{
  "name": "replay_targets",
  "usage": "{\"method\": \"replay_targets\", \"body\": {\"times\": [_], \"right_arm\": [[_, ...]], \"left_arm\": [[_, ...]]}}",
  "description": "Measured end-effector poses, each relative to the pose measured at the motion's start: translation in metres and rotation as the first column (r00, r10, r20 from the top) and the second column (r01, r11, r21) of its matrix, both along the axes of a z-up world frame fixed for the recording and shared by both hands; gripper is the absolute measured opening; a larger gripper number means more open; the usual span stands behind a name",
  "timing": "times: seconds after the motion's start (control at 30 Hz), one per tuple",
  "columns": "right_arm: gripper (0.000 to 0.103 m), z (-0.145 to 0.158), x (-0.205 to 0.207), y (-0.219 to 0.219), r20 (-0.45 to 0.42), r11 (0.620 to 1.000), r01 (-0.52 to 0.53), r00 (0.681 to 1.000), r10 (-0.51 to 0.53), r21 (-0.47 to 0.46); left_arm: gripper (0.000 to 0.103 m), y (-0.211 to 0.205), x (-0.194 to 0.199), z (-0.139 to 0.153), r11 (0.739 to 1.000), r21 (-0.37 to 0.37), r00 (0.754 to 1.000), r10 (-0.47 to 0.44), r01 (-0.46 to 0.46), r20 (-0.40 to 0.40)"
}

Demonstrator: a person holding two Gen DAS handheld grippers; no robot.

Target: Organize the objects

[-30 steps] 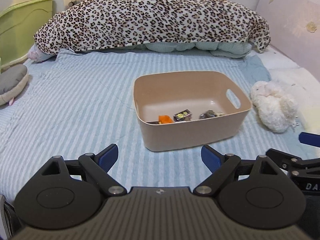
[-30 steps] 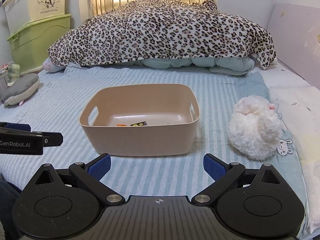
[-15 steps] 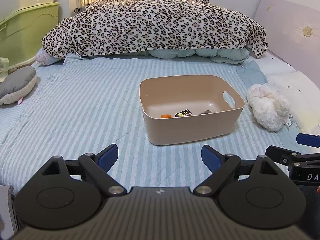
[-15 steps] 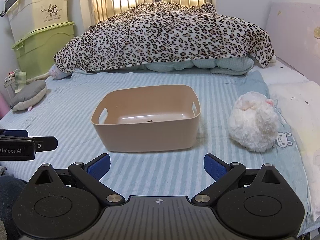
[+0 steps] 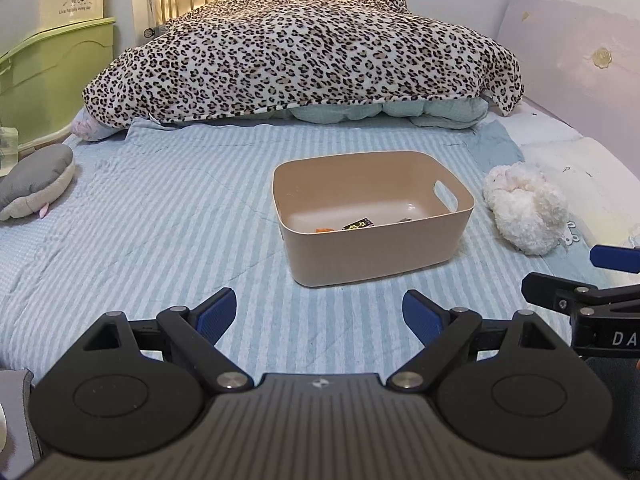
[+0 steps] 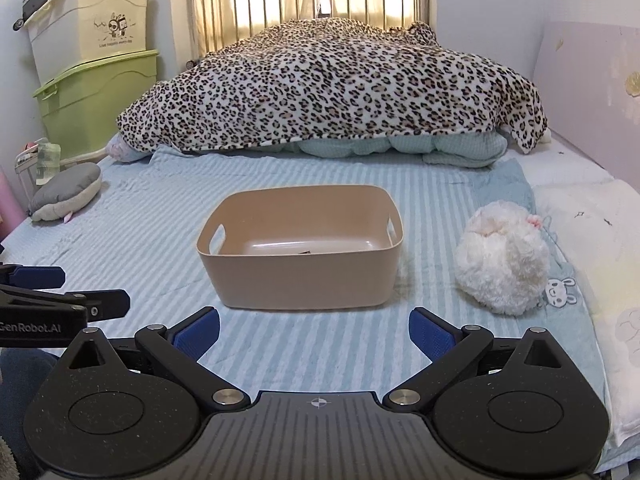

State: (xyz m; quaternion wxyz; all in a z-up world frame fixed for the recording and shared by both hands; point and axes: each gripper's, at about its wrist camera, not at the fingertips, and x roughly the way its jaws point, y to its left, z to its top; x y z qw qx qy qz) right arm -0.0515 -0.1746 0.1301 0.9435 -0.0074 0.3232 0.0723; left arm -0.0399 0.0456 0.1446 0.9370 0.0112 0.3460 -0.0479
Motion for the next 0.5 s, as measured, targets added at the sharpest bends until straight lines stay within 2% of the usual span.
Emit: {"method": "replay_targets", "body": {"times": [0.5], "right_arm": [[0.103, 0.0027, -0.0035, 0.002, 0.002, 0.999, -0.005, 1.0, 0.005, -0.033]], "left_arm": [[0.09, -0.0014, -0.0018, -0.0009, 1.0, -0.005, 1.0, -0.025, 0.025, -0.002]]}}
